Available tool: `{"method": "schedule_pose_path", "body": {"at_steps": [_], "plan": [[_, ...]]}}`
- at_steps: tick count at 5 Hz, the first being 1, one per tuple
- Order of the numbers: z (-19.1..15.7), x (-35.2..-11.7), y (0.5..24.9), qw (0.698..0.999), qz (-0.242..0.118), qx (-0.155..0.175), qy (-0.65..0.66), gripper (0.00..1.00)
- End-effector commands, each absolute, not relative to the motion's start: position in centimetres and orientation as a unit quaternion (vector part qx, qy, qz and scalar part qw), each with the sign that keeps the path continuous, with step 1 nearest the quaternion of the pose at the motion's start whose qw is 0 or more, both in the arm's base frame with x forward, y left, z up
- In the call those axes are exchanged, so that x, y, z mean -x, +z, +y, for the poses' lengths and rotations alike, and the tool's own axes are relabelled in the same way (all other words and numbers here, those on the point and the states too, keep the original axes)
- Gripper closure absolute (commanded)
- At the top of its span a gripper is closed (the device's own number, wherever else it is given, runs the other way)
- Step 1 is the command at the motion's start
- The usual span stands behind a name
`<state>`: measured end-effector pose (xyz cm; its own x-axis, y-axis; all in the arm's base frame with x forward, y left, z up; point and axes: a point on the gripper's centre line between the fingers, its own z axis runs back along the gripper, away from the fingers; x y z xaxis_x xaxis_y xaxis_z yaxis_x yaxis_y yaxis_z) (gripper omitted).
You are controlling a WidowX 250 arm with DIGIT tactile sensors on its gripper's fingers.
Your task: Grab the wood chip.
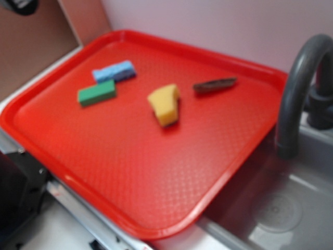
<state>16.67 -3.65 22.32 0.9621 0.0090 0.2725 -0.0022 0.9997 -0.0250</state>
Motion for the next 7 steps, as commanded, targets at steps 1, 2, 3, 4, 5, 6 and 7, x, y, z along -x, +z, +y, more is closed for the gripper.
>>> {"method": "schedule_pose_path", "body": {"at_steps": [1, 2, 3, 4, 5, 6, 7], "plan": [[-6.0, -23.0, 19.5, 0.982, -0.173, 0.045, -0.066, 0.0], [-7.0, -26.2, 17.3, 0.983, -0.167, 0.042, -0.067, 0.0], [-8.5, -28.9, 14.9, 0.982, -0.159, 0.039, -0.089, 0.0], [-9.7, -30.2, 13.1, 0.98, -0.148, 0.054, -0.119, 0.0], [-10.3, -31.2, 11.2, 0.98, -0.137, 0.06, -0.131, 0.0], [-10.1, -31.8, 9.5, 0.984, -0.12, 0.037, -0.124, 0.0], [-10.1, -32.5, 7.5, 0.985, -0.1, 0.031, -0.134, 0.0]]}}
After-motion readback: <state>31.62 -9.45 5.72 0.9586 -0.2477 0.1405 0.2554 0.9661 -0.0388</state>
